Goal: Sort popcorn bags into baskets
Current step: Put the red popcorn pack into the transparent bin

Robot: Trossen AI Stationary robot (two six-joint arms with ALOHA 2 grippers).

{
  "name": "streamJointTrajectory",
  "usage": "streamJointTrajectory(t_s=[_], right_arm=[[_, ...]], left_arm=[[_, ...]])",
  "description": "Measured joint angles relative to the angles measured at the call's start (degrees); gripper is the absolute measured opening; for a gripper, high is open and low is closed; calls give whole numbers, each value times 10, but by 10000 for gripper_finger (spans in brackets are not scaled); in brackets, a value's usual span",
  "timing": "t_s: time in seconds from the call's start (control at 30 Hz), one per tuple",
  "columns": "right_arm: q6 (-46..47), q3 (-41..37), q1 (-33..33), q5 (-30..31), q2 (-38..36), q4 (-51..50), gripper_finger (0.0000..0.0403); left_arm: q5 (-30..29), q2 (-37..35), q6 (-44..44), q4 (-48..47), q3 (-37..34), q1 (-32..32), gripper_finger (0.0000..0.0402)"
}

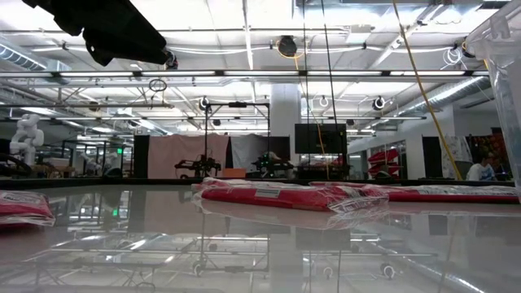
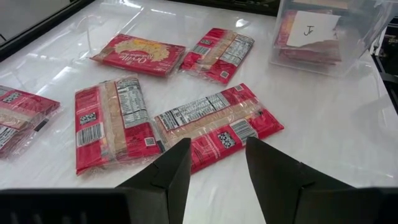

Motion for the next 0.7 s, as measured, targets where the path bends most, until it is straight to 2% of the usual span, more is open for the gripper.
streamJointTrajectory(t_s=[0.17,0.47,0.7], right_arm=[[-95,0,-47,30,2,50,89],[-201,0,-159,44,5,50,89],[-305,0,-228,67,53,105,89]], left_arm=[[0,0,0,0,0,0,157],[0,0,15,-1,0,2,157],[0,0,38,-1,0,3,157]])
